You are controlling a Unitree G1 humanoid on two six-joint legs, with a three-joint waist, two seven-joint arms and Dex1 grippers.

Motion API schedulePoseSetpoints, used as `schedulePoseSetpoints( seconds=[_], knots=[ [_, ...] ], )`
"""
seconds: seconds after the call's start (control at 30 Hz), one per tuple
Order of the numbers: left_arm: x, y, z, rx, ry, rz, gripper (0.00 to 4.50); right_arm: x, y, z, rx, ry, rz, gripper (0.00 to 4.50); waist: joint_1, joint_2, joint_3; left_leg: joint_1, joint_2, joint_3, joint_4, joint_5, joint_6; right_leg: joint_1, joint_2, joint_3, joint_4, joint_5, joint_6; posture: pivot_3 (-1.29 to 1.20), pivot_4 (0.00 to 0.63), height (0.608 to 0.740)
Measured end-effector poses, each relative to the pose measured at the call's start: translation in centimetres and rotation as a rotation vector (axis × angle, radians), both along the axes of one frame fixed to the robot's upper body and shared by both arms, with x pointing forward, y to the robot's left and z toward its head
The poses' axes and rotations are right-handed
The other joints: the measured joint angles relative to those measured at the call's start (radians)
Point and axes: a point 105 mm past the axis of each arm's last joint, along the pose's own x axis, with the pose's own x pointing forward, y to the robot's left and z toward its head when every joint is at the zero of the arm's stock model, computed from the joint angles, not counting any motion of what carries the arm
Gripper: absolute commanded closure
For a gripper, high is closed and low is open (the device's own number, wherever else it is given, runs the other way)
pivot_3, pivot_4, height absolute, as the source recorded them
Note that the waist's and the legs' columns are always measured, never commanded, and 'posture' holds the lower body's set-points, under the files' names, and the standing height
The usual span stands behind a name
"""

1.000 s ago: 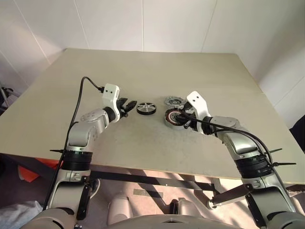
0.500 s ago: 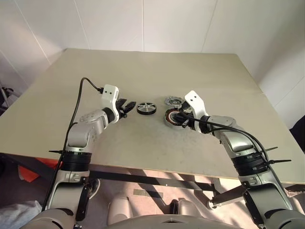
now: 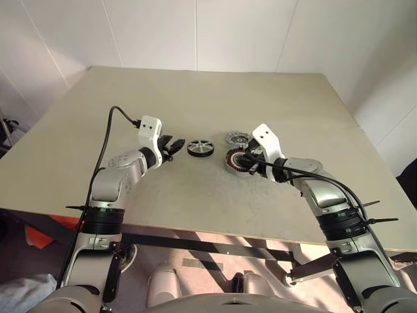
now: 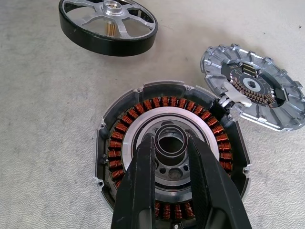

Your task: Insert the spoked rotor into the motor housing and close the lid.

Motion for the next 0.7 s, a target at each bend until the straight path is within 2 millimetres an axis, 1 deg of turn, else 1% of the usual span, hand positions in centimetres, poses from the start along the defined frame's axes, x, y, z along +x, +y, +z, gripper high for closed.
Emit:
schedulePoseSetpoints(
  seconds=[0.7],
  knots=[
    [-0.09, -0.36, -0.17, 0.009, 0.004, -0.016, 1.83, -0.20, -0.21, 0.08, -0.009, -0.007, -0.003, 3.83, 0.000, 0.000, 0.000, 0.000, 0.000, 0.000, 0.000, 0.000, 0.000, 0.000, 0.000, 0.000, 0.000, 0.000, 0.000, 0.00, 0.000, 0.740]
  ],
)
